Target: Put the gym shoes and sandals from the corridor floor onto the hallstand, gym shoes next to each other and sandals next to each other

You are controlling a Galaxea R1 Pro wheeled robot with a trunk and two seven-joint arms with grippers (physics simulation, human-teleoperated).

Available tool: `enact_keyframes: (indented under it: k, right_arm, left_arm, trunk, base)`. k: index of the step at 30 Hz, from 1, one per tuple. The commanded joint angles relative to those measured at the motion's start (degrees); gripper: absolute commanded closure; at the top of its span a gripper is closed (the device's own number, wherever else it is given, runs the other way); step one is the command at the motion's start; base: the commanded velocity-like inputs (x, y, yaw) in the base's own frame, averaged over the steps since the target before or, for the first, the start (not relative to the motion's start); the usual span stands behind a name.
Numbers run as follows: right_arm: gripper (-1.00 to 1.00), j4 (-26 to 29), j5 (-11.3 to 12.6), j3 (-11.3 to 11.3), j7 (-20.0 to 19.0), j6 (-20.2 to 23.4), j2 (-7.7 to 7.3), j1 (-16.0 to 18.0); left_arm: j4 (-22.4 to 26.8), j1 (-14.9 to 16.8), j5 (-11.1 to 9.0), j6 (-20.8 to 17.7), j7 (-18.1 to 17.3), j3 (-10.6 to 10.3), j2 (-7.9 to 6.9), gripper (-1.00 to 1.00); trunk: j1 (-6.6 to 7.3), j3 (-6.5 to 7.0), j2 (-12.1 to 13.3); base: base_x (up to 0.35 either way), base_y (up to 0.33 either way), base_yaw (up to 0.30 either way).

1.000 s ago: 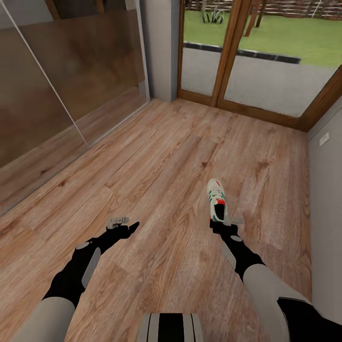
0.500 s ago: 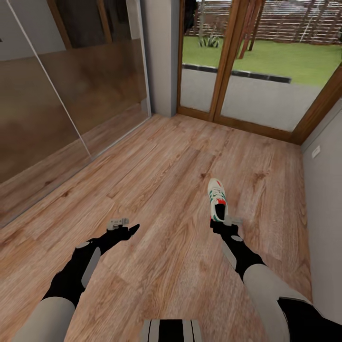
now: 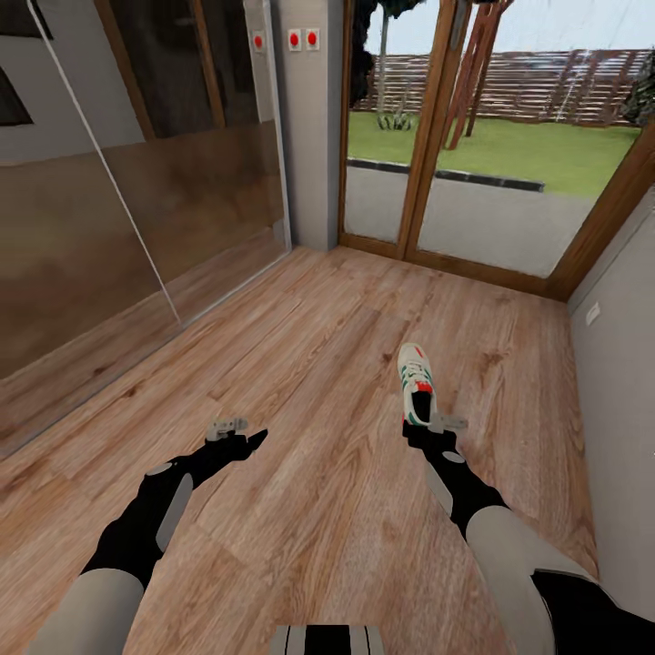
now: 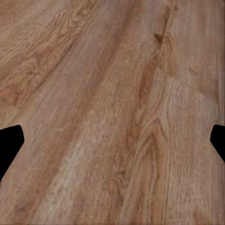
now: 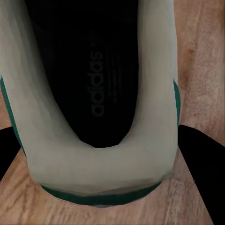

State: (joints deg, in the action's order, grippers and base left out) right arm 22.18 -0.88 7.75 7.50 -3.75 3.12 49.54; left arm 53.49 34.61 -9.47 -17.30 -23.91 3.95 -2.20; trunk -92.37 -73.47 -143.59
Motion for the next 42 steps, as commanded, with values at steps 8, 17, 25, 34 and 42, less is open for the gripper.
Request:
enact_keyframes:
  k: [8,17,25,34,42]
  right_arm:
    - [1.00,-0.3,0.0,0.2,0.0,-0.4,0.04,0.0]
    - [1.00,-0.3,0.0,0.2,0.0,-0.6,0.04,0.0]
    - [1.00,-0.3,0.0,0.2,0.0,-0.6,0.04,0.0]
    - [1.00,-0.3,0.0,0.2,0.0,-0.6,0.04,0.0]
    - [1.00,-0.4,0.0,0.2,0.0,-0.6,0.04,0.0]
  left_arm:
    - [0.0,0.0,-0.5,-0.5,-0.2,0.1,0.01,-1.00]
    - [0.0,0.0,-0.6,-0.5,-0.2,0.2,0.01,-1.00]
    - [0.0,0.0,-0.6,-0.5,-0.2,0.2,0.01,-1.00]
    - [0.0,0.0,-0.6,-0.5,-0.2,0.2,0.01,-1.00]
    - [0.0,0.0,-0.6,-0.5,-0.2,0.3,0.01,-1.00]
  trunk:
    - [0.21,2.49,0.1]
    - [0.44,5.34,0.2]
    - [0.65,7.86,0.3]
    - [2.25,10.41,3.2]
    - [2.25,11.16,3.2]
  base:
    - [0.000,0.000,0.000]
    - [0.000,0.000,0.000]
    - [0.000,0.000,0.000]
    - [0.000,0.000,0.000]
    - [0.000,0.000,0.000]
